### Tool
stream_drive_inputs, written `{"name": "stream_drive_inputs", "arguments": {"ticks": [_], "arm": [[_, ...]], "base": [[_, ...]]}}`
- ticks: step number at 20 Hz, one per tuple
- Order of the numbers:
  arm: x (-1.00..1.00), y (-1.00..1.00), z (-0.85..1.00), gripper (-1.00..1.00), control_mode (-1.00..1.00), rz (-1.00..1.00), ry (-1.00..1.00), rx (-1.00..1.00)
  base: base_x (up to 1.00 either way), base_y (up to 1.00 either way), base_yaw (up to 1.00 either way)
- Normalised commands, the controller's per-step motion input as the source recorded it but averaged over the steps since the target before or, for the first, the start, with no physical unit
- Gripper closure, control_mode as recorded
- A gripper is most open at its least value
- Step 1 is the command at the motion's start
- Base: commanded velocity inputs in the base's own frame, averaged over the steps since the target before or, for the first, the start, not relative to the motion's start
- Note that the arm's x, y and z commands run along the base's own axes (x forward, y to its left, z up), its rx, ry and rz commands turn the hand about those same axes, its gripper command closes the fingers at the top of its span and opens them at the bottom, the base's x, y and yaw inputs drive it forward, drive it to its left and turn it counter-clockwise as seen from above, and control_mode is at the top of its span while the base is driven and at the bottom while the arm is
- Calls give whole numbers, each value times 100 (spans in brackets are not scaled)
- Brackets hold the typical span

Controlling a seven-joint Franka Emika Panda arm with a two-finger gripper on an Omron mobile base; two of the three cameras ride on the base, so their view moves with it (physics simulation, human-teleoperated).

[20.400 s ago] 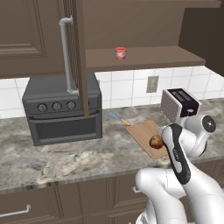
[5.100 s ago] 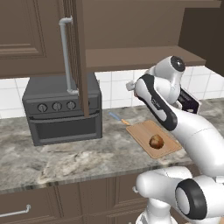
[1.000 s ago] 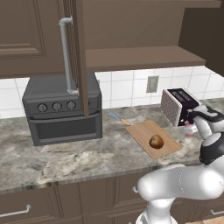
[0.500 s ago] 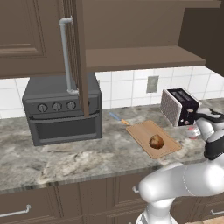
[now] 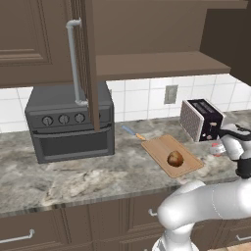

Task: Pick the bread, place it on the cutting board, pick the jam, place it on the counter, and close the cabinet.

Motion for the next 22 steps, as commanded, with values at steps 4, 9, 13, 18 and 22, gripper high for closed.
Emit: {"name": "stream_drive_inputs", "arguments": {"ticks": [4,9,13,18,22], "arm": [[17,-11,-11,100,-100,0,0,-1],[20,-7,-11,100,-100,0,0,-2],[21,-5,-9,100,-100,0,0,0],[13,0,-14,100,-100,0,0,0],[5,0,-21,100,-100,0,1,-1]], "base": [[0,0,0],[0,0,0],[0,0,0],[0,0,0],[0,0,0]]}}
